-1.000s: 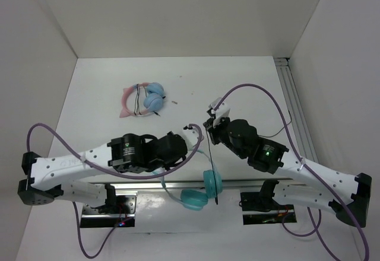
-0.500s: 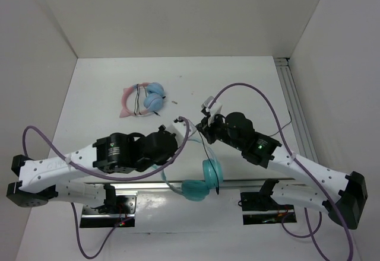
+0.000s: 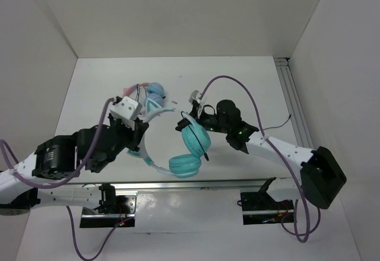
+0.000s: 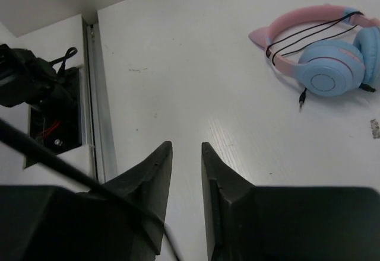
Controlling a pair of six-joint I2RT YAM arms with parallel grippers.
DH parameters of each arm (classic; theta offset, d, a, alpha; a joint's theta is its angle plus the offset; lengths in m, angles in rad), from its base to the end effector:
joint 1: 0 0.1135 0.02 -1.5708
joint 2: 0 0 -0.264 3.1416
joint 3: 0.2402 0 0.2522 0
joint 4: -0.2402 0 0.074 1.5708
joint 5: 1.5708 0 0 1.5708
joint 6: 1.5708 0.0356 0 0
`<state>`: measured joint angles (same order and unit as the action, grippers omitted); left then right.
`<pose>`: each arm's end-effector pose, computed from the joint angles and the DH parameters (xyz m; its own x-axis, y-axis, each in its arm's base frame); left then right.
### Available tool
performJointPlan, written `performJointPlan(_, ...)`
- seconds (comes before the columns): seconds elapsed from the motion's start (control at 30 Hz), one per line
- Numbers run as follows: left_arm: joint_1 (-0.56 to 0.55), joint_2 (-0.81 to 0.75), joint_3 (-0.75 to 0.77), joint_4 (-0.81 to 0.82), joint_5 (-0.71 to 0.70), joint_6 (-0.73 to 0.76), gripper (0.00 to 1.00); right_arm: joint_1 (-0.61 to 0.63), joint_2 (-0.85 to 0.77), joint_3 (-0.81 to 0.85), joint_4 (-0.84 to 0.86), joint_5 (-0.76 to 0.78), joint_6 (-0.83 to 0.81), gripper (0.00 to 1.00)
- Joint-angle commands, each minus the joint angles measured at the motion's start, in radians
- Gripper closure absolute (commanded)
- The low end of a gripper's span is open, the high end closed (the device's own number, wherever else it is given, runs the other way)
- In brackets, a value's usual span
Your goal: Wrap the headphones
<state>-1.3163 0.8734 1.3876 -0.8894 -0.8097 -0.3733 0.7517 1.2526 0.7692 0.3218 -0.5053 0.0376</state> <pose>0.0566 -0.1154 0.4525 -0.2675 0.0291 -0.9631 0.4300 0.8981 -0.0922 0.1971 0.2079 0.2866 -0.1530 -0.0980 -0.9833 -0.9415 0.3169 0.1149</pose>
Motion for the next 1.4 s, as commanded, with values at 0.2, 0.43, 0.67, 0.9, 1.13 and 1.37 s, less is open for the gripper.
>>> performJointPlan(0.2,-0.012,0.048,0.12,0.268,-0.15,-0.143,1.0,-0.06,0.398,-0.037,0.547,-0.203,0.172,0.65)
performJointPlan(0.43,-0.012,0.144,0.261,0.078,-0.457,-0.374,1.0,-0.091,0.591,-0.16,0.892,-0.216,0.356,0.99)
performJointPlan(0.67,0.119,0.208,0.226,0.176,-0.524,-0.267,1.0,-0.026,0.565,-0.352,1.112,-0.061,0.449,1.0)
performJointPlan(0.9,0.677,0.367,0.176,0.224,-0.007,-0.228,1.0,0.199,0.204,-0.456,0.7,0.264,0.305,1.0)
performJointPlan(1.13,0.816,0.522,0.156,0.239,0.089,-0.266,1.0,0.285,0.093,-0.331,0.384,0.3,0.237,1.0)
performJointPlan(1.37,0.851,0.673,0.128,0.166,-0.025,-0.3,1.0,0.387,-0.069,-0.165,0.107,0.41,0.127,1.0)
